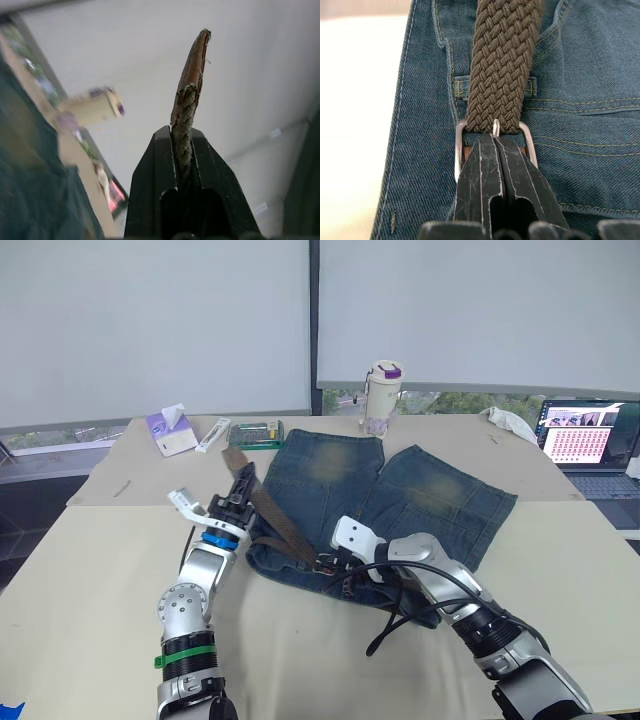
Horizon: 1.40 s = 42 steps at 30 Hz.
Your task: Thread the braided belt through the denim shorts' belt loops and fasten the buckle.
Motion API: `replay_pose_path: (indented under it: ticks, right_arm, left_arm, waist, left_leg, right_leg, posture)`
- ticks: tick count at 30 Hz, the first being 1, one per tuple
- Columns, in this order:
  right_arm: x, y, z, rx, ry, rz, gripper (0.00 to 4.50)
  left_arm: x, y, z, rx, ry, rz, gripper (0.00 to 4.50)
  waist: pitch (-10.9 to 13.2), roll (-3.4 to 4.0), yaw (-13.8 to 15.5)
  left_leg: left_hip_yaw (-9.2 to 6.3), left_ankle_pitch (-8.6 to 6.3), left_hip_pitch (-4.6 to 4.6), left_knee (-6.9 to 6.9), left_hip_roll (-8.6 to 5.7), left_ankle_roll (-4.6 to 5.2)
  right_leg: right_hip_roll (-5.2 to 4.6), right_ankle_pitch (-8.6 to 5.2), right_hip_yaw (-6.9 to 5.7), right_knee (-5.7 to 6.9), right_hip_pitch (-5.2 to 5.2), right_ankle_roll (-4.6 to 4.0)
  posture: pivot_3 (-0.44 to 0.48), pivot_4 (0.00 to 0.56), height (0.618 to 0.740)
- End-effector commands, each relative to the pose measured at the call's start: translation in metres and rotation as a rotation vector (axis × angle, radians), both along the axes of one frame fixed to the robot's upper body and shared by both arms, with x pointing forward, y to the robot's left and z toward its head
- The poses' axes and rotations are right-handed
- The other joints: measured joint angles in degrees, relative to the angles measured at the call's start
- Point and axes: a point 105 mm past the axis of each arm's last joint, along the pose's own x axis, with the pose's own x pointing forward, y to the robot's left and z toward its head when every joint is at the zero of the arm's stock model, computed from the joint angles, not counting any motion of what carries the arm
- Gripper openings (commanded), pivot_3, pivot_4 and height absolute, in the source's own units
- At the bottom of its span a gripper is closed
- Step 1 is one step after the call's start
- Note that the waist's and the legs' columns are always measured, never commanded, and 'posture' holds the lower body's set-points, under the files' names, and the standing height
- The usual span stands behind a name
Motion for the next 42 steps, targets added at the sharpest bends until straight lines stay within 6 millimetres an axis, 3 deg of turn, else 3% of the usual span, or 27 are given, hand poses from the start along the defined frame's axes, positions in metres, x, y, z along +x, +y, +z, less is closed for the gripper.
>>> replay_pose_path:
  ticks: [1,11,21,28,33,39,42]
  right_arm:
    - [-0.016,-0.053,-0.077,-0.252,0.243,-0.167,0.02]
    - [-0.017,-0.054,-0.079,-0.248,0.246,-0.181,0.02]
    - [-0.018,-0.05,-0.08,-0.247,0.246,-0.17,0.02]
    - [-0.014,-0.047,-0.069,-0.183,0.206,-0.19,0.02]
    - [-0.008,-0.043,-0.042,-0.019,0.103,-0.231,0.02]
    - [-0.012,-0.047,-0.012,0.156,-0.001,-0.263,0.02]
    - [-0.012,-0.047,0.001,0.229,-0.04,-0.286,0.02]
  left_arm:
    - [-0.024,-0.024,0.048,0.026,-0.241,-0.145,0.0]
    - [-0.091,-0.101,0.057,0.051,-0.439,-0.709,0.0]
    - [-0.135,-0.147,0.067,0.107,-0.617,-1.009,0.0]
    - [-0.119,-0.143,0.053,0.18,-0.556,-0.922,0.0]
    - [-0.098,-0.137,0.033,0.323,-0.478,-0.79,0.0]
    - [-0.057,-0.111,0.021,0.472,-0.376,-0.49,0.0]
    - [-0.054,-0.104,0.014,0.531,-0.369,-0.447,0.0]
  waist:
    - [0.01,0.02,0.01]
    - [0.13,0.16,0.12]
    - [0.25,0.29,0.36]
    - [0.33,0.39,0.3]
    - [0.36,0.43,0.9]
    - [0.49,0.67,1.46]
    - [0.73,0.82,1.32]
  left_leg:
    - [-0.01,0.0,0.0,0.0,0.0,0.0]
    - [-0.04,0.0,-0.02,0.0,-0.03,0.0]
    - [-0.1,0.01,-0.07,0.0,-0.04,-0.01]
    - [-0.17,0.01,-0.11,-0.03,0.0,-0.02]
    - [-0.24,0.01,-0.18,-0.03,-0.02,-0.02]
    - [-0.4,0.01,-0.59,-0.02,0.0,-0.01]
    - [-0.42,0.02,-0.75,-0.04,0.0,-0.03]
  right_leg:
    - [0.0,0.0,-0.01,0.0,0.0,0.0]
    - [0.0,-0.06,-0.06,-0.01,0.02,0.08]
    - [-0.07,-0.1,-0.13,-0.11,0.06,0.12]
    - [-0.07,-0.13,-0.22,-0.22,0.06,0.15]
    - [-0.13,-0.13,-0.28,-0.36,0.09,0.16]
    - [-0.17,-0.11,-0.46,-0.66,-0.08,0.14]
    - [-0.16,-0.08,-0.48,-0.74,-0.2,0.09]
  posture:
    - [0.0,0.15,0.74]
    - [0.0,0.15,0.74]
    - [0.0,0.15,0.74]
    - [0.0,0.15,0.74]
    - [0.0,0.15,0.74]
    - [0.0,0.15,0.74]
    - [0.0,0.15,0.74]
